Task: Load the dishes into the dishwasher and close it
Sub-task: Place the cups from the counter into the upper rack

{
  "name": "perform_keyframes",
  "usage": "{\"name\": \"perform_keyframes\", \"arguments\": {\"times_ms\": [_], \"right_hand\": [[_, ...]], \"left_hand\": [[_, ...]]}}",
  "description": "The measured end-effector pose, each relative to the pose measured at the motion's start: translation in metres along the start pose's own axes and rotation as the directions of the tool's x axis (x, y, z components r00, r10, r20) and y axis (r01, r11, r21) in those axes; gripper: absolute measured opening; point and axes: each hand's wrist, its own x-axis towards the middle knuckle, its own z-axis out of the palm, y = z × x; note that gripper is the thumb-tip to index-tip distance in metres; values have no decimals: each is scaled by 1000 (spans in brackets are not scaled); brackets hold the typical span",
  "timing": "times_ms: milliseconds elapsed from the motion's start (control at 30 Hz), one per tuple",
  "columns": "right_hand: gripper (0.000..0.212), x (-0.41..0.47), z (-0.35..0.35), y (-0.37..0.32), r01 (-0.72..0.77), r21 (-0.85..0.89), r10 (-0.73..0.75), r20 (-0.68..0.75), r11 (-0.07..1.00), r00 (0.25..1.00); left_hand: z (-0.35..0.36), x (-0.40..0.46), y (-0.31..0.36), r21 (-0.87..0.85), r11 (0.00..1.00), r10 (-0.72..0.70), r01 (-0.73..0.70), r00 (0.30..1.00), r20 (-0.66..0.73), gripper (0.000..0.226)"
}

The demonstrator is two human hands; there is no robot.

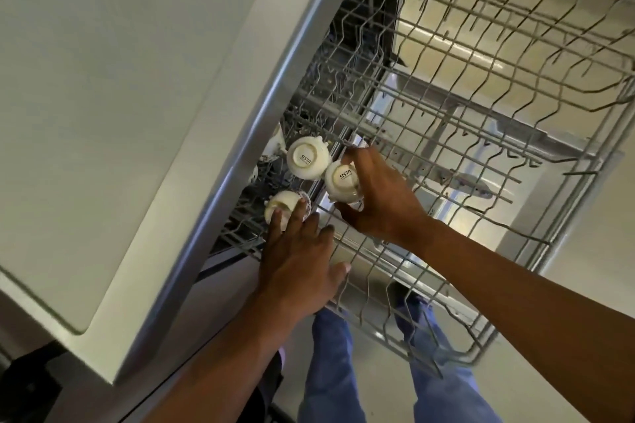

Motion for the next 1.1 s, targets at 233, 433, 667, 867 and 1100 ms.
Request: {"name": "perform_keyframes", "arguments": {"times_ms": [233,433,667,867,1100], "right_hand": [[81,-2,0,-3,-5,-249,4,-5,968,1000],[92,-8,-5,-7,-67,-335,68,-10,940,998],[60,-14,-47,-56,-32,12,35,-320,999,947],[45,16,-96,-155,328,-94,-310,-641,940,703],[43,68,-122,-207,497,-229,-541,-201,837,817]], "left_hand": [[-1,0,1,-35,999,-16,17,1000,12,77],[-3,-2,2,-44,999,-20,20,1000,12,76],[-5,-1,1,-85,996,-26,28,1000,17,71],[-29,-18,4,-236,971,24,-41,997,-78,64],[-83,-111,5,-343,889,258,-304,951,-173,61]]}}
